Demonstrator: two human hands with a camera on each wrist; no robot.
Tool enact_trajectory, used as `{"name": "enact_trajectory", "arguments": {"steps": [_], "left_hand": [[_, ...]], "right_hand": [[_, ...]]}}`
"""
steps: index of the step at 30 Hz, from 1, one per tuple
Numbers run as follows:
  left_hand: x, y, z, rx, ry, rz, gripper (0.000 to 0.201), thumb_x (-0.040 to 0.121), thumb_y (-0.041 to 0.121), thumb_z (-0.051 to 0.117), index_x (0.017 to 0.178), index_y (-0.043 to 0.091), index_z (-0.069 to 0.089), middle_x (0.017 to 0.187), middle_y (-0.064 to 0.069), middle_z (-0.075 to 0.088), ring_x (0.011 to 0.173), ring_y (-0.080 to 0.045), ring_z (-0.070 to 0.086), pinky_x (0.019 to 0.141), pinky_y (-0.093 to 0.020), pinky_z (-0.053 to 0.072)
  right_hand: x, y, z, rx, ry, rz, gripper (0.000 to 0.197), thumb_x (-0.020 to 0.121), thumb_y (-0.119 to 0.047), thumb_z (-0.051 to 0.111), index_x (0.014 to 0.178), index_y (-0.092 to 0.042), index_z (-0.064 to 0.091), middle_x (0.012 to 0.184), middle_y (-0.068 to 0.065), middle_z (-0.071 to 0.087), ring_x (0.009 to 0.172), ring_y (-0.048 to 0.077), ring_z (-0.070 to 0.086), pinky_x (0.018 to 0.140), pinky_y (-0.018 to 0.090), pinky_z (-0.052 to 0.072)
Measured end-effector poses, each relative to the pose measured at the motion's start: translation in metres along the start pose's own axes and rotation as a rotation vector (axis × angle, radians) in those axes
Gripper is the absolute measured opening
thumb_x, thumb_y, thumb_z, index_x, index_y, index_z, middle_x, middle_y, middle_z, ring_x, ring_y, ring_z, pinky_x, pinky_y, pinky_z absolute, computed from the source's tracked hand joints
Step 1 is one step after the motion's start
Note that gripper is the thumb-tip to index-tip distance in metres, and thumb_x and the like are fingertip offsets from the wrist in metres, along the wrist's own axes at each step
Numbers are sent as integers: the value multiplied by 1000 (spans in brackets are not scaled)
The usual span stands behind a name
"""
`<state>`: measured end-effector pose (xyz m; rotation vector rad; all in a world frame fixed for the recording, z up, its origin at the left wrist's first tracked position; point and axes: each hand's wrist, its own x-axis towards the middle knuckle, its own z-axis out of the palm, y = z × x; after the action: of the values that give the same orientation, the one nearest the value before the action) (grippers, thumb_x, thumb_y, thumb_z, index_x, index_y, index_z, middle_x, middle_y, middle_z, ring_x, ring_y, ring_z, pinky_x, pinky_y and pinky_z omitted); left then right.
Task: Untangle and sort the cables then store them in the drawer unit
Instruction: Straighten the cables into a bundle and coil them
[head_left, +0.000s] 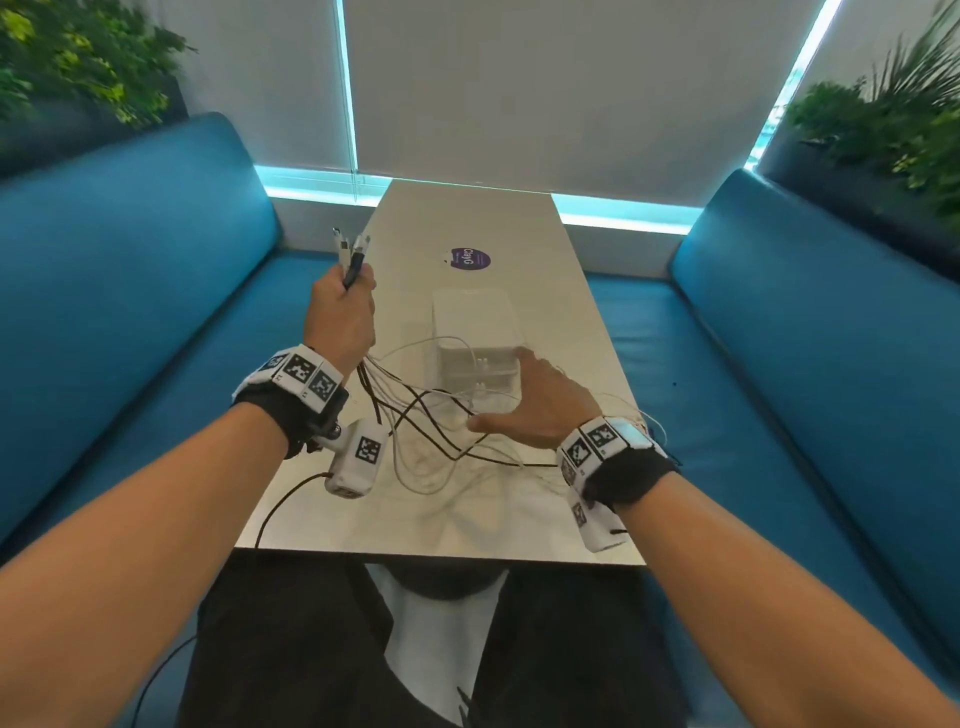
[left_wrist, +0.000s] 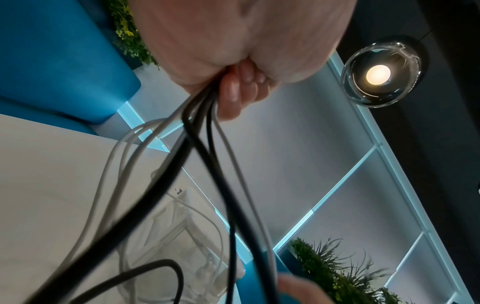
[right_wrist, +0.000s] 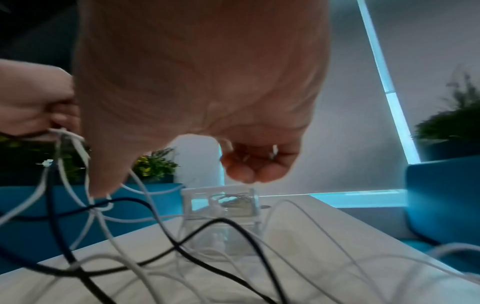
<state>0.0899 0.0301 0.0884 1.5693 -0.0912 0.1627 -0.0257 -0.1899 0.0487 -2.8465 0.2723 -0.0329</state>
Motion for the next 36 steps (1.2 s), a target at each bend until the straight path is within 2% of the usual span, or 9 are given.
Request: {"name": "enact_trajectory", "arguments": {"steps": [3, 6, 11, 14, 17, 22, 26, 31, 36], "left_hand": [[-11, -6, 4, 23, -52, 5, 22, 100, 28, 48, 79, 23, 48, 57, 5, 37, 47, -12, 31, 48, -28, 27], [-27, -12, 12, 80, -127, 49, 22, 100, 29, 48, 78, 25, 49, 56, 5, 39, 47, -14, 34, 51, -31, 31], [-36, 5, 10, -13, -164, 30, 27, 103, 32, 47, 77, 25, 48, 55, 7, 37, 46, -10, 34, 46, -27, 33], [-30, 16, 0, -155, -208, -24, 31, 102, 34, 49, 73, 25, 46, 57, 6, 32, 48, -11, 27, 45, -27, 26], [-25, 17, -2, -215, -223, -73, 33, 103, 34, 47, 71, 25, 45, 55, 8, 31, 47, -10, 25, 45, -24, 25], [-13, 19, -6, -335, 19, -73, 39, 104, 31, 45, 67, 23, 37, 48, 10, 31, 39, -8, 24, 41, -21, 24], [13, 26, -18, -495, 266, -121, 34, 104, 27, 42, 71, 20, 37, 47, 8, 30, 37, -9, 25, 41, -20, 24], [9, 25, 4, -477, 304, -100, 36, 104, 26, 41, 69, 19, 35, 43, 9, 30, 35, -10, 25, 40, -16, 25], [13, 26, 13, -437, 346, -110, 37, 103, 27, 43, 68, 18, 36, 43, 8, 32, 34, -10, 27, 40, -16, 26]], "right_hand": [[1, -24, -3, 43, 87, -204, 113, 63, -87, 59, 151, -22, 28, 144, 5, 40, 130, 26, 41, 108, 48, 40], [2, -60, -6, 157, -1, -383, 108, 66, -76, 71, 151, -23, 32, 153, 2, 36, 138, 22, 34, 116, 45, 30], [17, -109, -2, 518, -159, -358, 106, 63, -50, 89, 148, -26, 30, 141, -6, 53, 111, 6, 49, 93, 27, 40], [25, -119, 8, 634, -240, -327, 72, 75, -40, 83, 136, -24, 48, 130, -6, 62, 105, 4, 54, 85, 21, 43], [25, -122, 14, 654, -239, -359, 26, 94, -31, 65, 112, -12, 67, 94, -1, 76, 83, 8, 70, 74, 26, 47], [21, -97, 12, 420, -229, -326, 25, 95, -36, 60, 95, -13, 68, 71, 1, 73, 68, 18, 70, 68, 34, 55], [21, -50, 17, 340, -131, -256, 28, 94, -38, 62, 76, -16, 61, 65, 0, 60, 60, 17, 58, 60, 32, 45], [16, -25, 4, 281, -203, -196, 24, 87, -38, 69, 87, -14, 66, 70, 4, 70, 61, 18, 70, 63, 29, 55], [12, -13, -12, 196, -243, -182, 25, 78, -43, 77, 81, -22, 61, 76, 5, 71, 62, 17, 68, 63, 29, 55]]}}
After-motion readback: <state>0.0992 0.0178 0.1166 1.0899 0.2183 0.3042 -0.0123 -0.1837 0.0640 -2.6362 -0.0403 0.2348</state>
